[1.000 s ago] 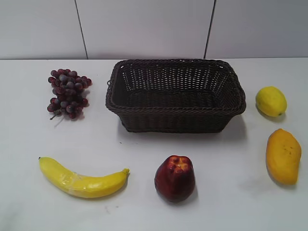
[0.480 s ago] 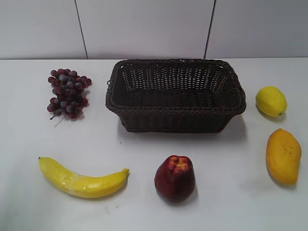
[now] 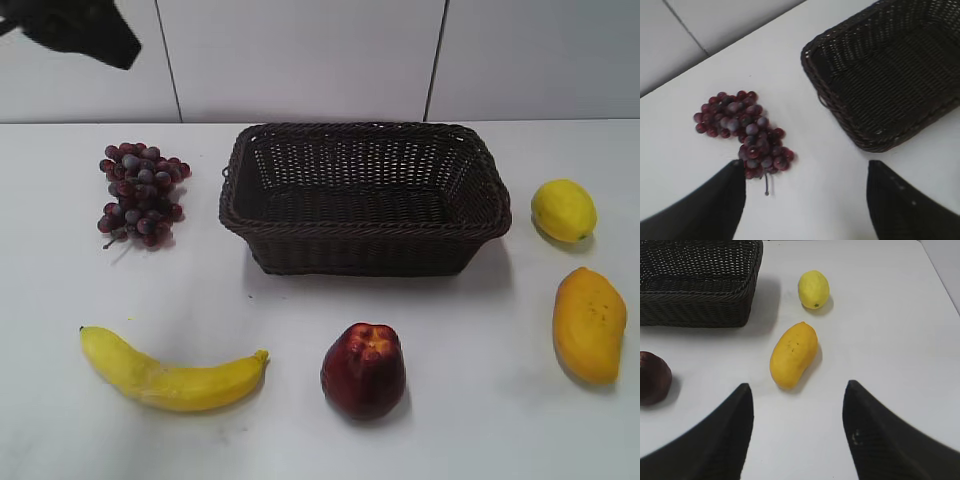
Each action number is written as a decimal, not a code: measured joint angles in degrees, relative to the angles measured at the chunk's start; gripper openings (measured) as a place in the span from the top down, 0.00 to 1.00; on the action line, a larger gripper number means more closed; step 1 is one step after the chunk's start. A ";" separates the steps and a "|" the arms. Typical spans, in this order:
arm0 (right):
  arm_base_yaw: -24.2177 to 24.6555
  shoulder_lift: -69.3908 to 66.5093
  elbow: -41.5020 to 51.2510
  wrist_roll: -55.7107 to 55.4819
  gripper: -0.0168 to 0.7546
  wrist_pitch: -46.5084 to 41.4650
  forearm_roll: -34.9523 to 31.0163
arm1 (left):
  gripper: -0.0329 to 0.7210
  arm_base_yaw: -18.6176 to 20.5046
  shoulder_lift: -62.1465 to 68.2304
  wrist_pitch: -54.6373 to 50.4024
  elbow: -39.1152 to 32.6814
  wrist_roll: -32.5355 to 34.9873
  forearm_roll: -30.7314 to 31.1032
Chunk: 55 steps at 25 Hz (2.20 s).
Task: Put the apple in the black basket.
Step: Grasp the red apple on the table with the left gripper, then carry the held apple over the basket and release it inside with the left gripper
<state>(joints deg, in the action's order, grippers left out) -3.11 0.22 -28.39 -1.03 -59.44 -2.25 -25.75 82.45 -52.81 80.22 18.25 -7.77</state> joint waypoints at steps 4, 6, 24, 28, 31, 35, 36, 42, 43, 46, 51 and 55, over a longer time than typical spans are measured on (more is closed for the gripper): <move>0.00 0.00 0.00 0.00 0.41 0.00 0.00 | 0.24 -5.08 5.50 -3.77 7.06 2.38 0.00; 0.00 0.00 0.00 0.00 0.41 0.00 0.00 | 0.24 -7.70 7.71 -5.54 9.72 3.59 0.00; 0.00 0.00 0.00 0.00 0.41 0.00 0.00 | 0.12 -30.44 24.53 -10.06 12.19 3.01 -0.70; 0.00 0.00 0.00 0.00 0.41 0.00 0.00 | 0.12 -31.46 29.07 -9.80 12.19 -0.82 -0.95; 0.00 0.00 0.00 0.00 0.41 0.00 0.00 | 0.12 -31.65 32.43 -9.14 12.19 -2.85 -0.95; 0.00 0.00 0.00 0.00 0.41 0.00 0.00 | 0.12 -31.71 36.43 -8.18 12.19 -3.52 -0.76; 0.00 0.00 0.00 0.00 0.41 0.00 0.00 | 0.13 -31.71 37.24 -7.96 12.19 -3.58 -0.76; 0.00 0.00 0.00 0.00 0.41 0.00 0.00 | 0.13 -31.71 41.48 -6.61 12.51 -3.69 -0.37; 0.00 0.00 0.00 0.00 0.41 0.00 0.00 | 0.14 -31.71 41.63 -6.79 12.63 -3.69 -0.37; 0.00 0.00 0.00 0.00 0.41 0.00 0.00 | 0.16 -31.71 41.68 -7.03 12.72 -3.69 -0.37; 0.00 0.00 0.00 0.00 0.41 0.00 0.00 | 0.16 -31.71 40.79 -8.49 12.77 -3.69 -0.30; 0.00 0.00 0.00 0.00 0.42 0.00 0.00 | 0.16 -31.71 37.56 -12.31 16.48 -3.01 1.26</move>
<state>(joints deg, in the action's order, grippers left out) -3.11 0.22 -28.39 -1.03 -59.44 -2.25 -57.46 120.00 -65.12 96.70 15.24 -6.51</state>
